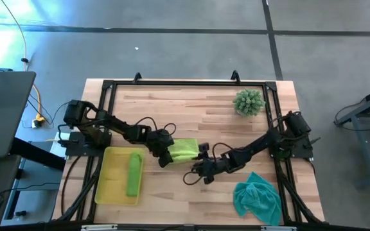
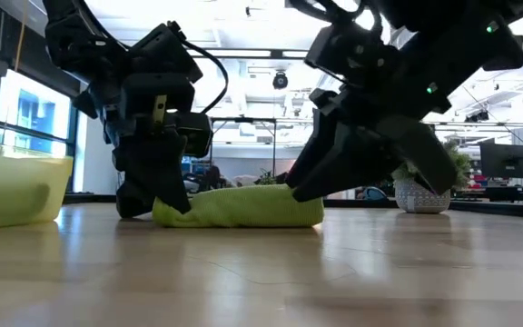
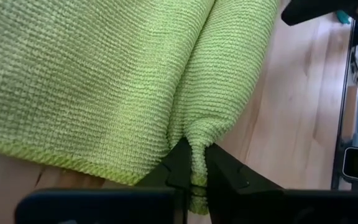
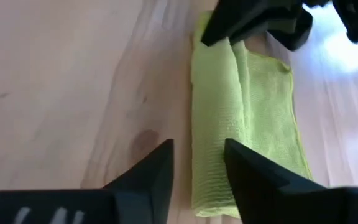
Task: Roll microfiber towels into tight, uniform cylinder then place into a basket
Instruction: Roll the light green microfiber towel
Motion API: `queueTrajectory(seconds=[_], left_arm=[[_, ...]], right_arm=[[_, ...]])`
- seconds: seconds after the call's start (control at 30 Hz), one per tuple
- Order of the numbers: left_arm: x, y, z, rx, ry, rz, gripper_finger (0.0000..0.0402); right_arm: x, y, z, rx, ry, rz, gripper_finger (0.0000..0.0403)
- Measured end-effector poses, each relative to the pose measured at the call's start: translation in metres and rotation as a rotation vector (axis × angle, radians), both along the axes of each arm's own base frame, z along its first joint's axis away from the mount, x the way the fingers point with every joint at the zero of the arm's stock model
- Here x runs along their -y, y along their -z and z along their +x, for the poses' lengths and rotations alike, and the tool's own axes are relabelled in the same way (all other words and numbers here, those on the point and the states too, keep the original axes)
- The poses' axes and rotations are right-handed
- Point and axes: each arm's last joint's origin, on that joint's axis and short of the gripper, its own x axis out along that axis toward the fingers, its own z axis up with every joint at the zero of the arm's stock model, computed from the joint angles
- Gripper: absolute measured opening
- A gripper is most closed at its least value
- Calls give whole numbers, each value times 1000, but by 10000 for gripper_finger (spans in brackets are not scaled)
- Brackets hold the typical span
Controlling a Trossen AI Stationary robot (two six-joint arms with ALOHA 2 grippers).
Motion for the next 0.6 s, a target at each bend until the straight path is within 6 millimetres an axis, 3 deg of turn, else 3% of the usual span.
queueTrajectory(seconds=[0.27,0.6], left_arm=[[0,0,0,0,-2,-7,22],[1,-3,0,31,31,7,31]], right_arm=[[16,17,4,-76,31,-9,197],[24,24,8,-88,95,38,165]])
